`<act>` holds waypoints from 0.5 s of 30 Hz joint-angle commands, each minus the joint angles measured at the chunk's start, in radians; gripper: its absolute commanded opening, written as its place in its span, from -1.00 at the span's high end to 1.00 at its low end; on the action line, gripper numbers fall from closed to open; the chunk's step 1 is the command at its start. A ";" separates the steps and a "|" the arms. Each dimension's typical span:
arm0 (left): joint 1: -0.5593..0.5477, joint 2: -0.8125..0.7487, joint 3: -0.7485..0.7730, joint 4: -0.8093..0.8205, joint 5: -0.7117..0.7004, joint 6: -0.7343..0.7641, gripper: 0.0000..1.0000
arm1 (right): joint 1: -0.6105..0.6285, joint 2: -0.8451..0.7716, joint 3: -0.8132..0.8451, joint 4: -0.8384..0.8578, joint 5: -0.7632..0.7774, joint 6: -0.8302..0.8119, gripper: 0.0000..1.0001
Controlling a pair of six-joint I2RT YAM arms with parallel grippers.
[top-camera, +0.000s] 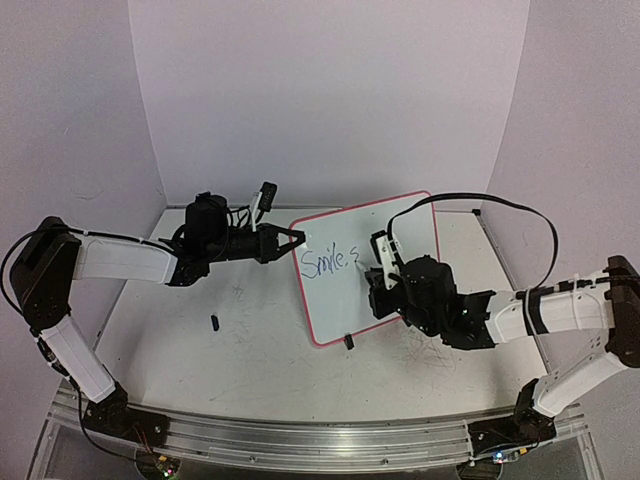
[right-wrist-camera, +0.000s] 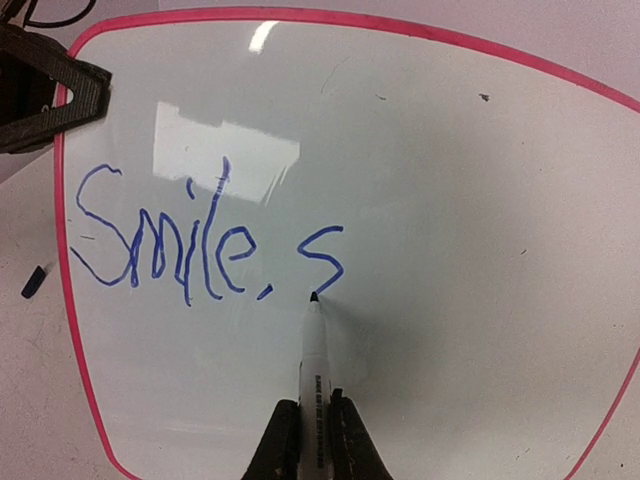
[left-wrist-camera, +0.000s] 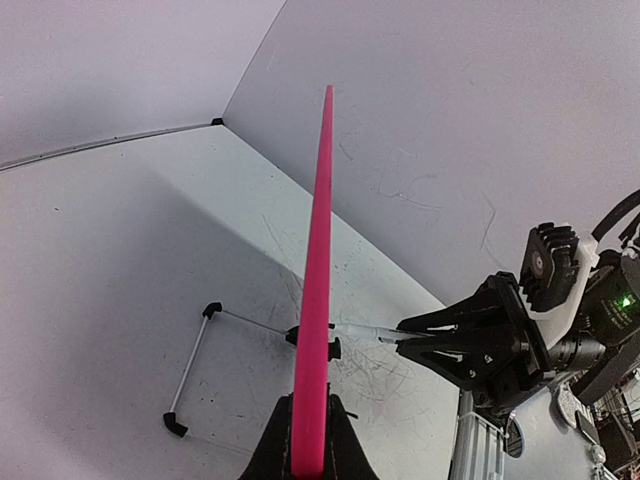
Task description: Write a sentence on the whiteboard
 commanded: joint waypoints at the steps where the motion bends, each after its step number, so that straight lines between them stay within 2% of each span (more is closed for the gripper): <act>1: -0.006 0.005 0.004 -0.102 0.016 0.079 1.00 | 0.003 0.032 0.050 0.010 0.003 0.001 1.00; 6: -0.006 0.006 0.005 -0.102 0.016 0.079 1.00 | 0.004 0.018 0.061 0.026 0.001 -0.014 1.00; 9: -0.006 0.008 0.004 -0.102 0.015 0.080 1.00 | 0.010 -0.068 0.017 0.067 -0.033 -0.040 1.00; 12: -0.006 0.008 0.004 -0.103 0.013 0.082 1.00 | -0.021 -0.140 -0.016 0.049 0.034 -0.051 1.00; 15: -0.006 0.009 0.003 -0.103 0.011 0.082 1.00 | -0.078 -0.200 -0.079 0.054 -0.051 -0.030 1.00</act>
